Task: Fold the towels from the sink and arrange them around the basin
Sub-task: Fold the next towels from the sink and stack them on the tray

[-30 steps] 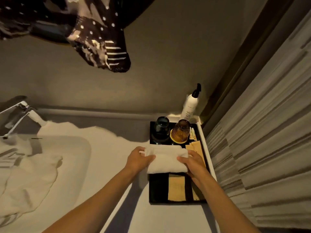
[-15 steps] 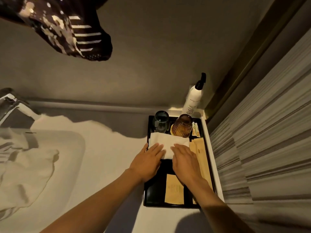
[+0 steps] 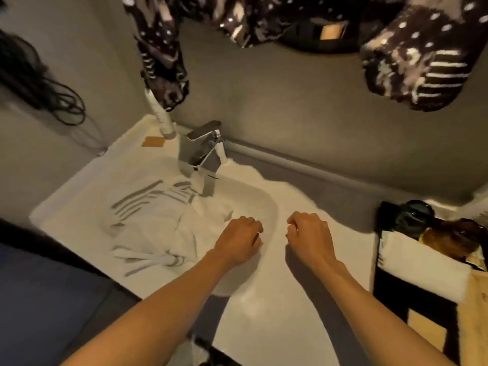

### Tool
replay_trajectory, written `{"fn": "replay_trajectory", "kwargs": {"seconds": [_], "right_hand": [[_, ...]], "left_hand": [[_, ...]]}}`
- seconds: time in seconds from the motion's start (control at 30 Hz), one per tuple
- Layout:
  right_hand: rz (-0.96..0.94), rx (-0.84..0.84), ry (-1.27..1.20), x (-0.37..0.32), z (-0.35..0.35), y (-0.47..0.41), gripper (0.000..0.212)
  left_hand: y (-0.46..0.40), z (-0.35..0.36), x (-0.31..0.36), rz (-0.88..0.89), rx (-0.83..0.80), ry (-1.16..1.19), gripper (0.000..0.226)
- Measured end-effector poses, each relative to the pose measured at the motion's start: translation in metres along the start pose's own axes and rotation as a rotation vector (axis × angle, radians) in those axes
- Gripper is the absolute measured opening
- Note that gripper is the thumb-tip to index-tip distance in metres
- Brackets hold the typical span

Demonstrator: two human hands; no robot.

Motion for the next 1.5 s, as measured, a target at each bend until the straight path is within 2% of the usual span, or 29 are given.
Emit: {"fn": "replay_trajectory", "kwargs": {"seconds": [0.1,0.2,0.33,0.43,0.47,0.57,0.6,0.7,0.77,0.83,0.87,0.9,1.0,1.07,1.1,1.17,1.23,1.3,1.33,1.4,1.5], "right_hand": [[-0.078,-0.101,0.032,-0.066,0.037,-0.022,0.023],[-0.062,-0.241,-0.013,-0.118,0.088,-0.048,0.024],[0.013,-0.455,-0.091,-0.159,0.156,-0.065,0.026],[0.101,-0.485,-0.276,-0.187,0.194,-0.075,0.017],[0.134,-0.476,-0.344,-0.194,0.201,-0.078,0.015],[0.207,-0.467,-0.435,-0.214,0.215,-0.087,0.019],[0.219,-0.470,-0.435,-0.220,0.218,-0.087,0.019],[0.263,-0.464,-0.431,-0.229,0.215,-0.088,0.017],[0.312,-0.439,-0.488,-0.233,0.211,-0.094,0.019],[0.342,-0.421,-0.612,-0.240,0.210,-0.099,0.023],[0.348,-0.411,-0.664,-0.244,0.209,-0.100,0.025],[0.341,-0.398,-0.691,-0.247,0.208,-0.101,0.026],[0.275,-0.407,-0.645,-0.249,0.205,-0.092,0.025],[0.282,-0.428,-0.597,-0.242,0.202,-0.084,0.025],[0.306,-0.425,-0.592,-0.236,0.197,-0.079,0.025],[0.384,-0.390,-0.634,-0.227,0.187,-0.073,0.026],[0.458,-0.324,-0.745,-0.223,0.174,-0.072,0.026],[0.480,-0.236,-0.907,-0.231,0.159,-0.073,0.027],[0.469,-0.200,-0.992,-0.238,0.150,-0.074,0.027],[0.413,-0.146,-1.105,-0.256,0.130,-0.076,0.028],[0.377,-0.222,-1.318,-0.280,0.106,-0.077,0.040]], "left_hand": [[0.043,0.003,-0.089,-0.160,-0.072,-0.002,0.030],[0.073,0.011,-0.174,-0.366,-0.130,-0.017,0.032],[0.095,0.021,-0.246,-0.550,-0.187,-0.038,0.058],[0.091,0.032,-0.280,-0.587,-0.327,-0.053,0.073],[0.086,0.033,-0.282,-0.580,-0.361,-0.088,0.070],[0.075,0.031,-0.283,-0.513,-0.391,-0.177,0.033],[0.076,0.030,-0.287,-0.513,-0.409,-0.160,0.028],[0.086,0.018,-0.312,-0.577,-0.330,0.100,0.028],[0.090,0.015,-0.319,-0.612,-0.328,0.239,0.057],[0.089,0.023,-0.308,-0.658,-0.402,0.141,0.090],[0.086,0.029,-0.300,-0.683,-0.406,0.047,0.093],[0.082,0.034,-0.295,-0.690,-0.399,-0.038,0.086],[0.072,0.038,-0.296,-0.613,-0.357,-0.148,0.041],[0.071,0.032,-0.310,-0.570,-0.344,-0.026,0.026],[0.074,0.019,-0.317,-0.584,-0.313,0.107,0.030],[0.084,-0.024,-0.334,-0.632,-0.146,0.455,0.041],[0.094,-0.076,-0.344,-0.606,0.024,0.795,0.031],[0.107,-0.125,-0.346,-0.523,0.139,1.077,0.008],[0.113,-0.144,-0.344,-0.475,0.171,1.184,0.011],[0.120,-0.171,-0.335,-0.361,0.119,1.259,0.032],[0.129,-0.200,-0.299,-0.186,-0.101,1.172,0.033]]}}
Point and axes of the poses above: each hand's wrist, its own y-axis away from the middle knuckle, its own z-axis out of the palm, x = y × z, the point moved 4 cm from there along -y, towards the middle knuckle, and after that the axes turned 15 degrees about -x, right-handed, at the moved point
